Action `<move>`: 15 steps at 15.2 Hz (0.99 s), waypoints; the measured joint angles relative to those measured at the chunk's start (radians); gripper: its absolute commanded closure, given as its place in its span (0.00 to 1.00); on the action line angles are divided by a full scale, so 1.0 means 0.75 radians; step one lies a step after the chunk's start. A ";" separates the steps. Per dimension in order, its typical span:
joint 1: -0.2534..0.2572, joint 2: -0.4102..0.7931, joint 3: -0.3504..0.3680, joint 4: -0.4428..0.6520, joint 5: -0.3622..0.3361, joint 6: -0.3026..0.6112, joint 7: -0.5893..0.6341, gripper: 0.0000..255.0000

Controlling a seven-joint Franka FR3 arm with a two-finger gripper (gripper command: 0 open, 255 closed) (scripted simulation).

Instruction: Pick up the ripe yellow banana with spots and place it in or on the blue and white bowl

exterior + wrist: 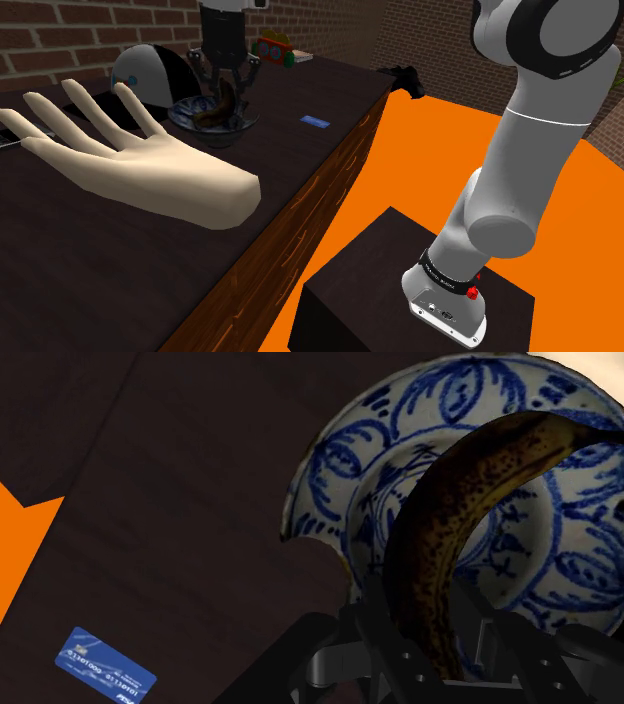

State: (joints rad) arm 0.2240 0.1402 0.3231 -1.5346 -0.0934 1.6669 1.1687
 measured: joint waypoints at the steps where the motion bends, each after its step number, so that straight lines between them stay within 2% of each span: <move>1: 0.000 0.001 0.000 -0.002 0.000 0.002 0.000 1.00; 5: 0.000 0.001 0.000 -0.004 0.000 0.005 0.000 1.00; 6: 0.000 0.001 0.000 -0.004 0.000 0.005 0.000 0.00; 12: 0.000 0.001 0.000 -0.004 0.000 0.005 0.000 0.00; 15: 0.010 0.023 0.005 0.127 -0.007 -0.103 0.003 0.00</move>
State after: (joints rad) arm 0.2316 0.1574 0.3269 -1.4390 -0.0986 1.5893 1.1713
